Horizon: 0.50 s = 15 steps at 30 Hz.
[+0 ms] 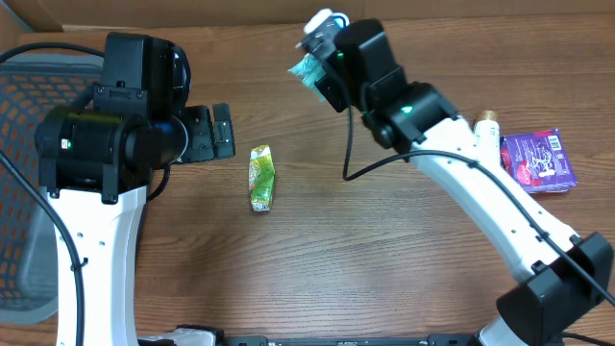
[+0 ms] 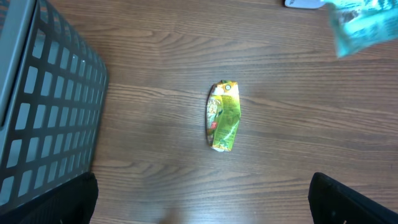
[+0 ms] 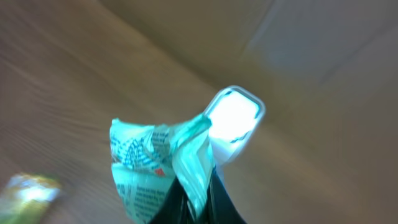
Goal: Scan the item barcode
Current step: 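Move the packet right and release it near the right edge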
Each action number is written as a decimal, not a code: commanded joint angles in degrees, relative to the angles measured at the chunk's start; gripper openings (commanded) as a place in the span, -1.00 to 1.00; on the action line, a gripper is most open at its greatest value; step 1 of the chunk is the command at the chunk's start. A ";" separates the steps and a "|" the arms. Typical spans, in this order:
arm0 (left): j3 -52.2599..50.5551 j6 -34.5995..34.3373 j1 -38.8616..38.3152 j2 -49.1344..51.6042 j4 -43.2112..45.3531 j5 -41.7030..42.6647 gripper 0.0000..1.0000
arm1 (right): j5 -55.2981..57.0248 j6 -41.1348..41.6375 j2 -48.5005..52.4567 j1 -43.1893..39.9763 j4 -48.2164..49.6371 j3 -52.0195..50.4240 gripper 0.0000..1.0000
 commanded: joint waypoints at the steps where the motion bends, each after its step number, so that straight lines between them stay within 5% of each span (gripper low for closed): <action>1: 0.17 -0.81 -0.02 -0.09 0.02 -0.13 0.99 | -10.03 24.06 0.83 -2.49 -2.43 -0.20 -0.92; 9: 0.17 -0.81 -0.02 -0.09 0.02 -0.13 0.99 | -6.71 38.16 1.22 -9.27 -15.69 -1.92 -0.93; 15: 0.17 -0.81 -0.02 -0.09 0.02 -0.13 0.99 | 1.97 57.13 1.22 -18.60 -25.59 -5.49 -0.93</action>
